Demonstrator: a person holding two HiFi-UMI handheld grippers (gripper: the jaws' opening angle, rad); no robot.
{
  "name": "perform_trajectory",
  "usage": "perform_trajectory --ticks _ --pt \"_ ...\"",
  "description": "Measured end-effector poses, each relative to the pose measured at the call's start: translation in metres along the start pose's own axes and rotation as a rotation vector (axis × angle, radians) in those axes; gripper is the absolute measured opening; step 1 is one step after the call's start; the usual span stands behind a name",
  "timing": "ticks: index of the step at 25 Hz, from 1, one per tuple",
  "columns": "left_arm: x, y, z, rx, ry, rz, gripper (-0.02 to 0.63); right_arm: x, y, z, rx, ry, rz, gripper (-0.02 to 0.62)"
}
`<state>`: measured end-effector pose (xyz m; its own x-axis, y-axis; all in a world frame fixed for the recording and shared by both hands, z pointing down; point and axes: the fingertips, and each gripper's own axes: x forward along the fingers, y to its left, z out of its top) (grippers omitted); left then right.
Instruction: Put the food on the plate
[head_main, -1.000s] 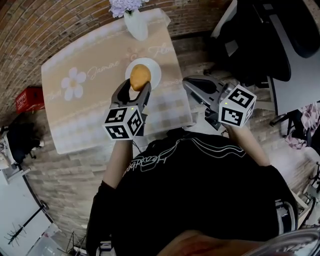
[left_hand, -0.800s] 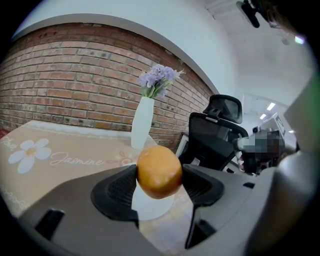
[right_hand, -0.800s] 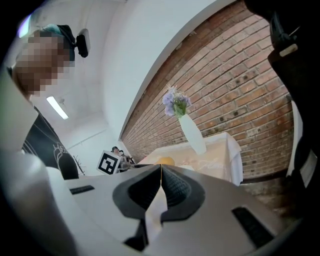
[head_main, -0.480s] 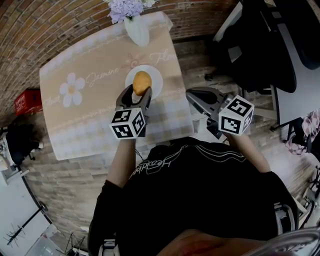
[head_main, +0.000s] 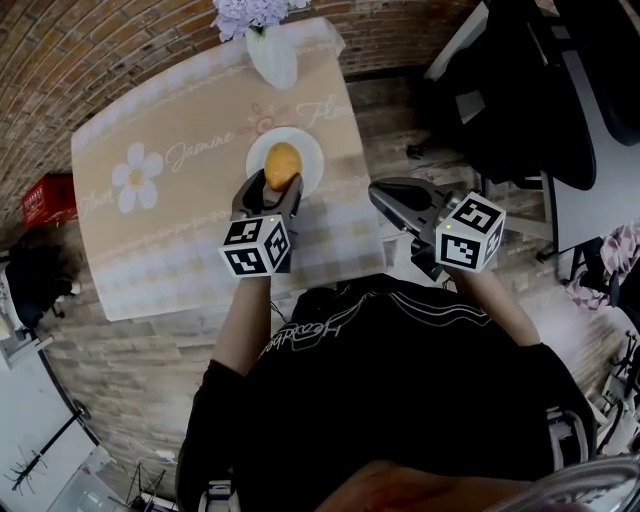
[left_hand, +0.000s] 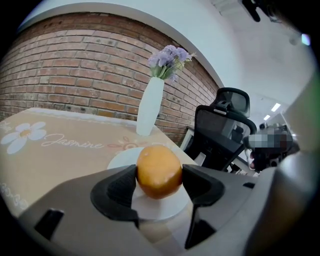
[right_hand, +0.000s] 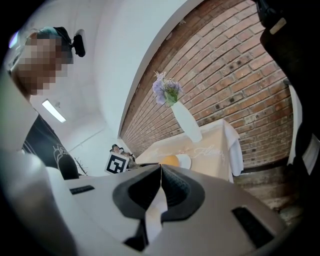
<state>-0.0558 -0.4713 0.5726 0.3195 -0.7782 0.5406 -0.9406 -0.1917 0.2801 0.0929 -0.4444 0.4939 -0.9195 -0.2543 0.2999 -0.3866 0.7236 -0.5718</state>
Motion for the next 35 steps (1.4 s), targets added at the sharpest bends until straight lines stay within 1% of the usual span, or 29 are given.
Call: perform_trajectory --ticks 2,6,10,16,19,22,25,30,32,35 --pt "0.000 0.000 0.000 0.012 -0.004 0.000 0.285 0.001 0.001 -0.001 0.007 0.008 0.001 -0.003" --pt "0.001 0.000 0.000 0.007 -0.008 0.002 0.287 0.001 0.004 -0.003 0.014 0.009 0.004 -0.003" --pt "-0.004 0.002 0.005 0.000 -0.034 0.023 0.313 -0.001 0.009 0.003 0.006 -0.003 0.001 -0.003" --pt "-0.038 -0.007 0.022 -0.018 -0.075 -0.011 0.318 -0.007 0.029 0.024 -0.032 -0.066 -0.008 -0.003" --pt "-0.068 -0.018 0.039 -0.045 -0.107 -0.062 0.316 -0.013 0.051 0.038 -0.063 -0.110 -0.004 -0.003" --pt "-0.106 -0.037 0.056 -0.067 -0.140 -0.150 0.305 -0.017 0.076 0.046 -0.095 -0.143 0.004 -0.003" --pt "-0.146 -0.057 0.068 -0.070 -0.168 -0.226 0.257 -0.019 0.103 0.048 -0.120 -0.167 0.017 -0.003" --pt "-0.203 -0.086 0.073 -0.049 -0.175 -0.341 0.141 -0.026 0.148 0.046 -0.171 -0.201 0.038 -0.003" --pt "-0.216 -0.095 0.075 -0.039 -0.165 -0.374 0.121 -0.028 0.159 0.047 -0.184 -0.205 0.041 -0.003" --pt "-0.226 -0.102 0.076 -0.020 -0.160 -0.390 0.112 -0.029 0.170 0.047 -0.202 -0.210 0.041 -0.003"
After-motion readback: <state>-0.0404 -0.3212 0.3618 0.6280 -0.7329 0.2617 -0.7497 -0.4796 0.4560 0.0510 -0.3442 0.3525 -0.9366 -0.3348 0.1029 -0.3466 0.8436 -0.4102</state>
